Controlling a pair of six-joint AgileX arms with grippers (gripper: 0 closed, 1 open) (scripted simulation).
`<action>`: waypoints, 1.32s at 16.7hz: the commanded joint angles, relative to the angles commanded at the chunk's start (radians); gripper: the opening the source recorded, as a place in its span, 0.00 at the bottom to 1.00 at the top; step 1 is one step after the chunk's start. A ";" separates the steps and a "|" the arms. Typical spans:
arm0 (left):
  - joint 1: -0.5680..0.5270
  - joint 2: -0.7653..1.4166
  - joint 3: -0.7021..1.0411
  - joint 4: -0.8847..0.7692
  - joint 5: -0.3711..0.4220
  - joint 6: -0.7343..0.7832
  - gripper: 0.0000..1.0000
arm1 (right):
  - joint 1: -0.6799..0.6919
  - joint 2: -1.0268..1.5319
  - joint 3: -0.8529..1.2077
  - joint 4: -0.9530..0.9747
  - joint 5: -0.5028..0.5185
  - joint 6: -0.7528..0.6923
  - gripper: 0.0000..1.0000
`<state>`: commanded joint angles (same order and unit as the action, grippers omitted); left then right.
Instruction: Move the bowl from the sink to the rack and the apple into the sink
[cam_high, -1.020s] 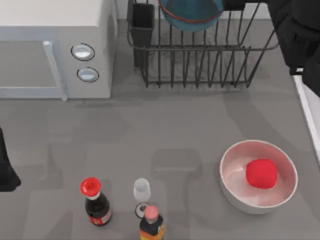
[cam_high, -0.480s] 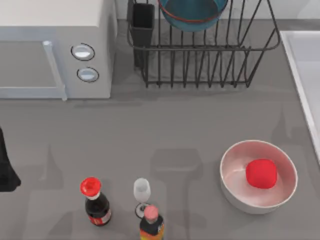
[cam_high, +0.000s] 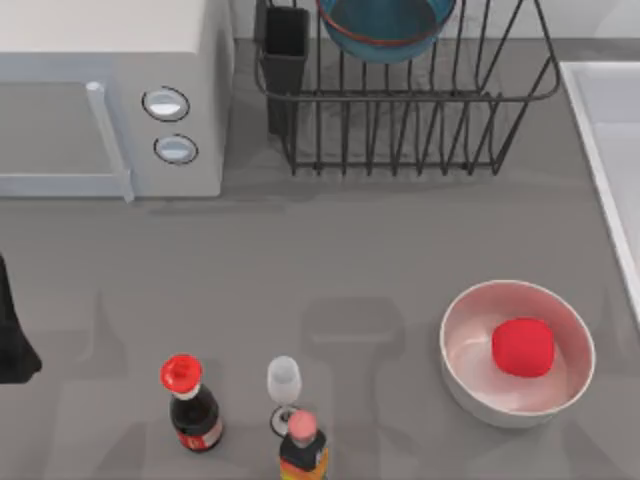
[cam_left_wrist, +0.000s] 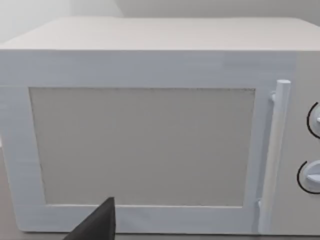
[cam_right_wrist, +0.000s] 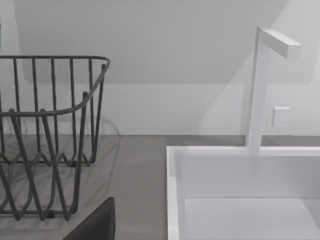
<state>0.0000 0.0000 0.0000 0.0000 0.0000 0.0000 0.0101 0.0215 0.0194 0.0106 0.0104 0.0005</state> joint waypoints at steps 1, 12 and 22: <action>0.000 0.000 0.000 0.000 0.000 0.000 1.00 | -0.007 -0.016 -0.014 -0.008 -0.008 0.000 1.00; 0.000 0.000 0.000 0.000 0.000 0.000 1.00 | -0.010 -0.022 -0.019 -0.011 -0.010 -0.001 1.00; 0.000 0.000 0.000 0.000 0.000 0.000 1.00 | -0.010 -0.022 -0.019 -0.011 -0.010 -0.001 1.00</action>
<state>0.0000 0.0000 0.0000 0.0000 0.0000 0.0000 0.0000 0.0000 0.0000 0.0000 0.0000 0.0000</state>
